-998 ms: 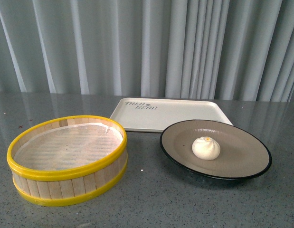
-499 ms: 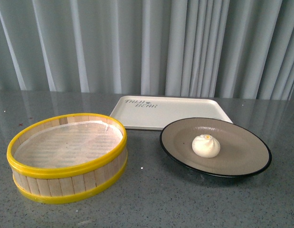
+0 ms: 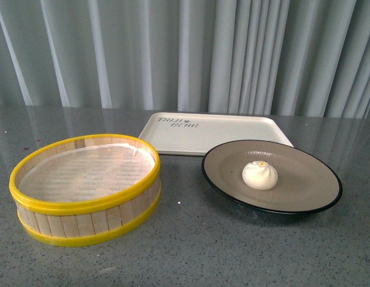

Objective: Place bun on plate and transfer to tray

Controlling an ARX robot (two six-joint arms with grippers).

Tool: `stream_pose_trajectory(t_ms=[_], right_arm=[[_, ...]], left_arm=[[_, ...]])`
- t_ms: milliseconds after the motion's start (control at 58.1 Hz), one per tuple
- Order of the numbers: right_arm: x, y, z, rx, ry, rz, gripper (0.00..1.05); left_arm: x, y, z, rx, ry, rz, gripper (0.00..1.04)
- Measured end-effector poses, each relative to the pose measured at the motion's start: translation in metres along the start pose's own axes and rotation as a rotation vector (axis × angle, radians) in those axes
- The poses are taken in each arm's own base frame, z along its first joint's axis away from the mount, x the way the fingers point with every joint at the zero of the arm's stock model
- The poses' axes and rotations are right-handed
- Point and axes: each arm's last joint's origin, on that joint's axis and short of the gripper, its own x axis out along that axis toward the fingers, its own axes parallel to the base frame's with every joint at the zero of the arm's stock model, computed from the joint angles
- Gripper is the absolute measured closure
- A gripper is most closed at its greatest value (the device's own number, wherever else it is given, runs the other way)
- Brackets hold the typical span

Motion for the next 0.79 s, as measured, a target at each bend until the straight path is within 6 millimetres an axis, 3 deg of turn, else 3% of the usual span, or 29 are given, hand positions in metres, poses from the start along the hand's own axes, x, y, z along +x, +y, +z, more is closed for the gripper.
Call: stream_pose_trajectory(t_ms=[534, 792], right_arm=[[0.000, 0.000, 0.000, 0.000, 0.000, 0.000, 0.08], [0.000, 0.000, 0.000, 0.000, 0.000, 0.000, 0.08]], left_arm=[[-0.019, 0.000, -0.003, 0.000, 0.003, 0.000, 1.01], [-0.019, 0.000, -0.003, -0.001, 0.006, 0.000, 0.99]])
